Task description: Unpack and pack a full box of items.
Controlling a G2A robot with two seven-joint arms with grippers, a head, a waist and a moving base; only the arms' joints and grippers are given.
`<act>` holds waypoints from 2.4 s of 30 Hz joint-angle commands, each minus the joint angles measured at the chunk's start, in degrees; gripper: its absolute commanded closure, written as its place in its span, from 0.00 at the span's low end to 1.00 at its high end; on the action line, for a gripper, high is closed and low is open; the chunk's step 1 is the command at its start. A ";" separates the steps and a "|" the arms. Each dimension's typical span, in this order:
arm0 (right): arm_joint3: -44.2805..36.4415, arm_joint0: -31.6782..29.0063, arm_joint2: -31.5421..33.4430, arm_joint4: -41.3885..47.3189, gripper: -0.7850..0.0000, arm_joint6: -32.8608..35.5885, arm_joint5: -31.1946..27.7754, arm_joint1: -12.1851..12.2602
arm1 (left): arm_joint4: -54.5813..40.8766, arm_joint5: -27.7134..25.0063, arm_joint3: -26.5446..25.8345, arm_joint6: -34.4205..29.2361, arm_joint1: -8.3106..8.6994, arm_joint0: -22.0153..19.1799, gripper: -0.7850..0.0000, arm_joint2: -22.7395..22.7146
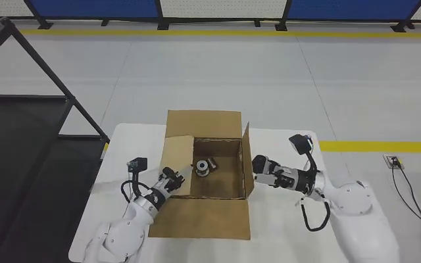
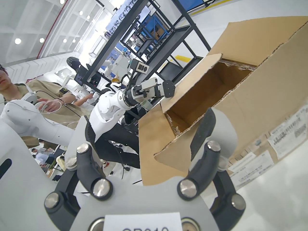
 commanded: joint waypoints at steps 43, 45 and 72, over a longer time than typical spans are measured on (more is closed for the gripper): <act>19.66 14.97 -26.87 -19.80 0.00 -15.45 -2.95 -4.60 | -1.51 2.25 2.37 2.53 0.96 0.85 0.00 -0.04; 19.49 14.99 -26.91 -20.32 0.00 -15.76 -2.46 -4.56 | -1.54 2.26 2.18 2.78 1.00 1.03 0.00 0.02; 6.51 8.40 -13.93 -14.71 0.00 -18.43 -8.29 -0.27 | -16.39 -1.23 -12.79 4.38 2.29 9.05 0.00 -15.91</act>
